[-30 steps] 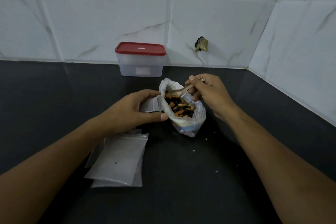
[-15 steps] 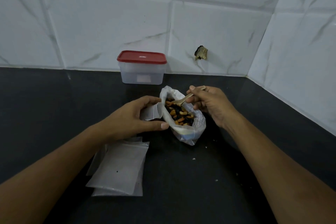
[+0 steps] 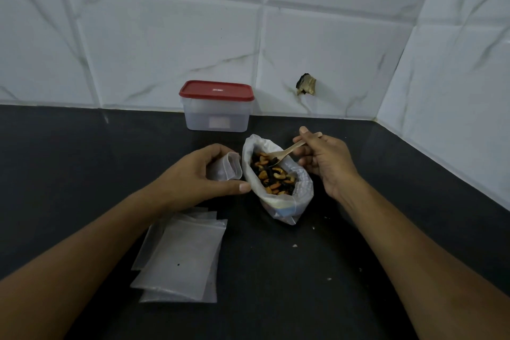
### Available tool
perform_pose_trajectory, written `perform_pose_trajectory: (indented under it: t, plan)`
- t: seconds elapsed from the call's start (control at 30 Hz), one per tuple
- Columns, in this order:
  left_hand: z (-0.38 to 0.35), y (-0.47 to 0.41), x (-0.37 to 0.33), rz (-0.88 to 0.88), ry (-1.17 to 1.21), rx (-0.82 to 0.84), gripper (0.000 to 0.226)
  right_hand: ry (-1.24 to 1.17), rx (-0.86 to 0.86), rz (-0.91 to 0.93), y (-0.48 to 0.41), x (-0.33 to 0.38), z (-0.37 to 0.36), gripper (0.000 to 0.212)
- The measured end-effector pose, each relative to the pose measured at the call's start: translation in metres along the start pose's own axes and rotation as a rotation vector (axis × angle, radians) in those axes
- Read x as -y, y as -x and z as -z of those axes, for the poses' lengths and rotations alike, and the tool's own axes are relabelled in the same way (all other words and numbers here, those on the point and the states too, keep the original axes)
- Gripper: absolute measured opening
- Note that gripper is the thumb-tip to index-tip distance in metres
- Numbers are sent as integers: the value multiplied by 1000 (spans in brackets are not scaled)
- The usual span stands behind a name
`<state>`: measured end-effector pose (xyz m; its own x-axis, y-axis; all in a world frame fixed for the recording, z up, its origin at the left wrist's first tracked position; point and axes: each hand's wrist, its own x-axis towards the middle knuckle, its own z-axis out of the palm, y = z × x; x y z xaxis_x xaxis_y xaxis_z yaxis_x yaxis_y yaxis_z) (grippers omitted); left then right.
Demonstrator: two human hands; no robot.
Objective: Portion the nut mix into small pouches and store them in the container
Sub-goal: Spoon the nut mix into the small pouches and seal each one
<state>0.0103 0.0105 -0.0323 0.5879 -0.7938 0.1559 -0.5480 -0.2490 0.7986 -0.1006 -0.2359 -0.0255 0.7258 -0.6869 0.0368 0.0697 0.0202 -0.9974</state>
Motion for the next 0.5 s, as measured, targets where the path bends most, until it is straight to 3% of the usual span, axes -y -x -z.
perform_pose_trajectory:
  t: [0.1,0.3,0.5]
  plan:
    - [-5,1,-3,-26,-7,-88,67,-3,-32,4,-2,2,2,26]
    - [-5,2,-7,5,-73,-81,77,16,-17,-41,2,3,1,29]
    - [-5,3,-7,-13,-77,-88,70,-16,-52,-35,2,7,1,27]
